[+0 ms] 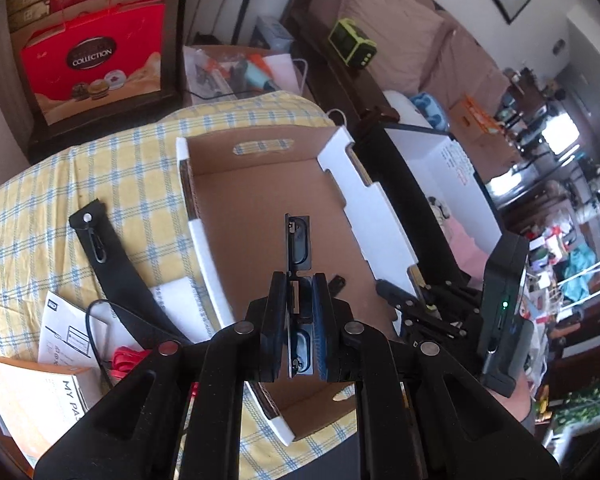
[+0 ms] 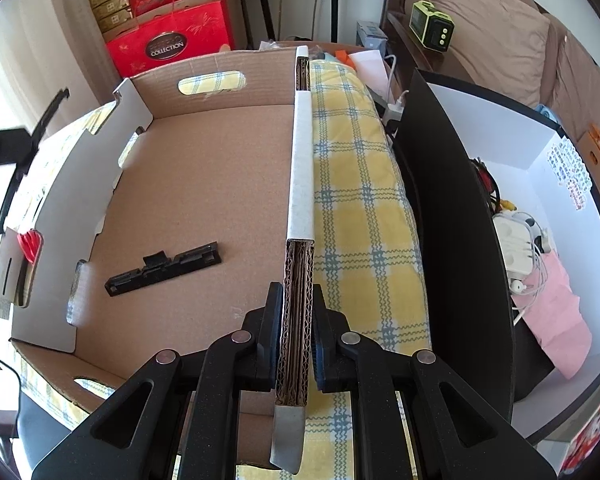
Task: Organize objects
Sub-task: 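Carry the cross-shaped bracket into the cardboard box and release it, then grasp the red cable bundle with the left gripper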
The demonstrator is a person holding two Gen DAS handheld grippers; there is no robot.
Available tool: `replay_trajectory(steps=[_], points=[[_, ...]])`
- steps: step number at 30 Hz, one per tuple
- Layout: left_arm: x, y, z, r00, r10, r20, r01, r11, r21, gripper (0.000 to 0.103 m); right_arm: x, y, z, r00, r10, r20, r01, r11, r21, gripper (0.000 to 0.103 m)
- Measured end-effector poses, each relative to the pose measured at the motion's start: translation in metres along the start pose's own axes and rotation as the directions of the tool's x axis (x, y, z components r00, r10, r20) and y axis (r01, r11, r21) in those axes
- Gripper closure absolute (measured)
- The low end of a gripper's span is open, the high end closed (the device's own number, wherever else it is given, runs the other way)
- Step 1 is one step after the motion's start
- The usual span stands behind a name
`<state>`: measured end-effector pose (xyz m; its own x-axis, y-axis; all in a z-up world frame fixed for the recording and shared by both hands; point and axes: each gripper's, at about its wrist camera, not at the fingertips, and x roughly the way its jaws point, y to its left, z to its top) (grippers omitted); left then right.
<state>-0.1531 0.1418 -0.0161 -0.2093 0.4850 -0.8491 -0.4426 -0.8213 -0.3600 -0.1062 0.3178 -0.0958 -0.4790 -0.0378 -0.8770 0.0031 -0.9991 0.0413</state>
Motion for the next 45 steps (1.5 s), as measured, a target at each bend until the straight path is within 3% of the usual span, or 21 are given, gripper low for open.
replay_trajectory(steps=[9,10,13,14,19,26,35,45], points=[[0.031,-0.024,-0.027,0.996,0.054,-0.078,-0.047,0.996,0.08,0.091,-0.009,-0.001,0.002,1.0,-0.002,0.018,0.002,1.0,0.009,0.092],[0.031,-0.024,-0.027,0.995,0.061,-0.078,-0.055,0.996,0.077,0.087,-0.009,-0.001,0.002,1.0,-0.003,0.018,0.003,1.0,0.008,0.092],[0.027,-0.018,-0.028,0.996,0.035,-0.076,-0.031,0.998,0.046,0.061,-0.013,-0.001,0.001,1.0,-0.003,0.022,0.003,1.0,0.006,0.091],[0.023,-0.016,-0.029,0.997,0.021,-0.069,-0.018,0.999,0.037,0.058,-0.014,-0.001,0.0,1.0,-0.004,0.024,0.004,1.0,0.006,0.091],[-0.006,-0.003,-0.026,1.0,-0.014,-0.014,0.014,1.0,0.01,0.051,-0.015,0.0,0.0,1.0,-0.008,0.024,0.008,1.0,0.001,0.091],[-0.043,0.032,-0.019,0.998,0.039,0.058,-0.036,0.998,-0.055,0.039,-0.015,0.002,-0.001,1.0,-0.011,0.024,0.011,1.0,-0.003,0.089],[-0.044,0.098,-0.032,0.987,0.162,0.021,-0.157,0.973,-0.17,0.038,-0.016,0.002,-0.003,1.0,-0.014,0.024,0.014,1.0,-0.004,0.089],[-0.026,0.104,-0.058,0.988,0.15,-0.035,-0.153,0.976,-0.152,0.041,-0.016,0.002,-0.005,1.0,-0.015,0.023,0.015,1.0,-0.006,0.089]])
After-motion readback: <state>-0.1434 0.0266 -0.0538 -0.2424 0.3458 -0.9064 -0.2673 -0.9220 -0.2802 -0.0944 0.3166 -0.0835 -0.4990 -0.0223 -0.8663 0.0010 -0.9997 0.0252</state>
